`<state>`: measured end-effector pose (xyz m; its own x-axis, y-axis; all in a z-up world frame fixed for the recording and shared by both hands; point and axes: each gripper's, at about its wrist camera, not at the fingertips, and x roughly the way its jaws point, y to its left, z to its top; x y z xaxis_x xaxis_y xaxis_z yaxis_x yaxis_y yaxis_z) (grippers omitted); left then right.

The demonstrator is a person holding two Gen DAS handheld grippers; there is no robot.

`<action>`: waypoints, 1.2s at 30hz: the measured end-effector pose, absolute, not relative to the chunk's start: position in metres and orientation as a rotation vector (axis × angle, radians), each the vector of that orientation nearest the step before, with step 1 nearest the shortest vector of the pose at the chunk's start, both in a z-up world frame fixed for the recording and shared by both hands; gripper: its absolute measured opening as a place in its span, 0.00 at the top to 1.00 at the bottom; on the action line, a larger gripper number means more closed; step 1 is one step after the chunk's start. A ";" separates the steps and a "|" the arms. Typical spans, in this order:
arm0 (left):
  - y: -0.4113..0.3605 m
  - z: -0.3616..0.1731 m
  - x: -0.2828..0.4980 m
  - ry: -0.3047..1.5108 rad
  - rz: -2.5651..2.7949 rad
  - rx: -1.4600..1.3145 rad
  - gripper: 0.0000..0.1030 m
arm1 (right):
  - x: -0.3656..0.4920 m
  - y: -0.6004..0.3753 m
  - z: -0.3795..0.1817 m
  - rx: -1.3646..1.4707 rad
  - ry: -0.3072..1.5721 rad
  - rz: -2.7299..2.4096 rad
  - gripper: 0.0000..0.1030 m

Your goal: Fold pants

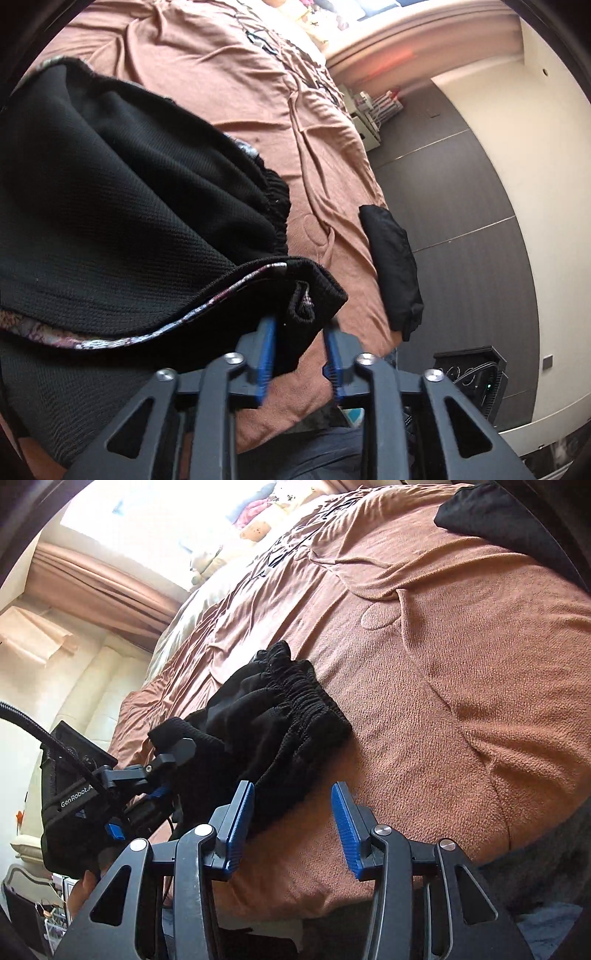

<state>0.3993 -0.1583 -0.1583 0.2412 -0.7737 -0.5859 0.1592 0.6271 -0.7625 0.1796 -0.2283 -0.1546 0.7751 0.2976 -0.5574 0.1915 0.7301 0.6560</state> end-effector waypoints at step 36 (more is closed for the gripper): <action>0.023 -0.218 0.400 1.158 -0.357 -0.828 0.21 | 0.220 -0.144 -0.156 0.415 0.749 0.012 0.51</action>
